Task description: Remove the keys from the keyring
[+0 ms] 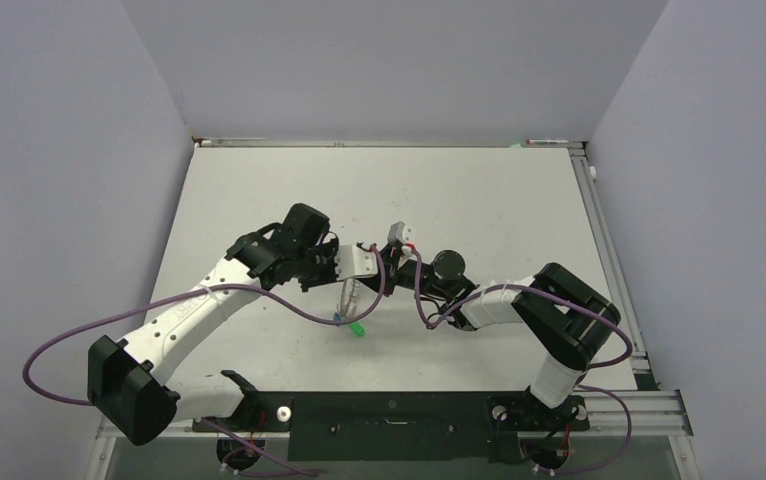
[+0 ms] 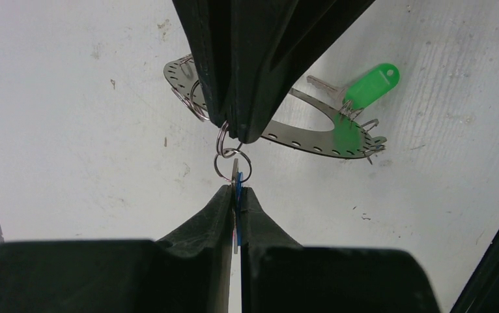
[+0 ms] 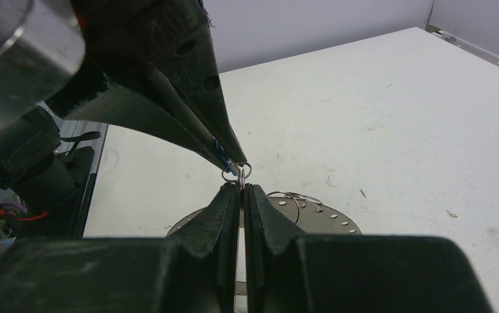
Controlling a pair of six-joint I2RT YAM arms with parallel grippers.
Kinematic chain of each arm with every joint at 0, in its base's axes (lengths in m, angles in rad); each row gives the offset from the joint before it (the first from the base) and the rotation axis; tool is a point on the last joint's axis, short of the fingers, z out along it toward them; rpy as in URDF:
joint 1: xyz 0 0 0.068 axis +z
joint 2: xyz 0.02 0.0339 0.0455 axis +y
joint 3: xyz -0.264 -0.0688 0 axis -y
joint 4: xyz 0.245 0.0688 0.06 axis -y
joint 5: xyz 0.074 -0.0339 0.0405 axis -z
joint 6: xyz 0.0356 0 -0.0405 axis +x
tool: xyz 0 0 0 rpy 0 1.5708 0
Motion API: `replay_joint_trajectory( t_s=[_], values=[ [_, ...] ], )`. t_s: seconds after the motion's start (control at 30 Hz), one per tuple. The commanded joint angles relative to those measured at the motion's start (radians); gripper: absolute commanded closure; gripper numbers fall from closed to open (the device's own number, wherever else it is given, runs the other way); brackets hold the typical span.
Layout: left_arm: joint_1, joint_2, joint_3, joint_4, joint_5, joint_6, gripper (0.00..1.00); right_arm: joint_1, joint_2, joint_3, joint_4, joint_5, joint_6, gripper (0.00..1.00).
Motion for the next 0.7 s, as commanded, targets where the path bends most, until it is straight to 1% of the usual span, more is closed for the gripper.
replay_joint_trajectory(
  t_s=[0.0, 0.33, 0.67],
  values=[
    [0.002, -0.027, -0.019, 0.048, 0.033, -0.042, 1.00, -0.017, -0.041, 0.016, 0.075, 0.032, 0.008, 0.95],
    [-0.037, -0.011, -0.053, 0.065, 0.038, -0.077, 1.00, -0.020, -0.037, 0.011, 0.080, 0.049, 0.008, 0.95],
    [-0.048, -0.031, -0.012, 0.031, 0.046, -0.111, 1.00, -0.019, -0.032, 0.012, 0.041, 0.079, -0.034, 0.95]
  ],
)
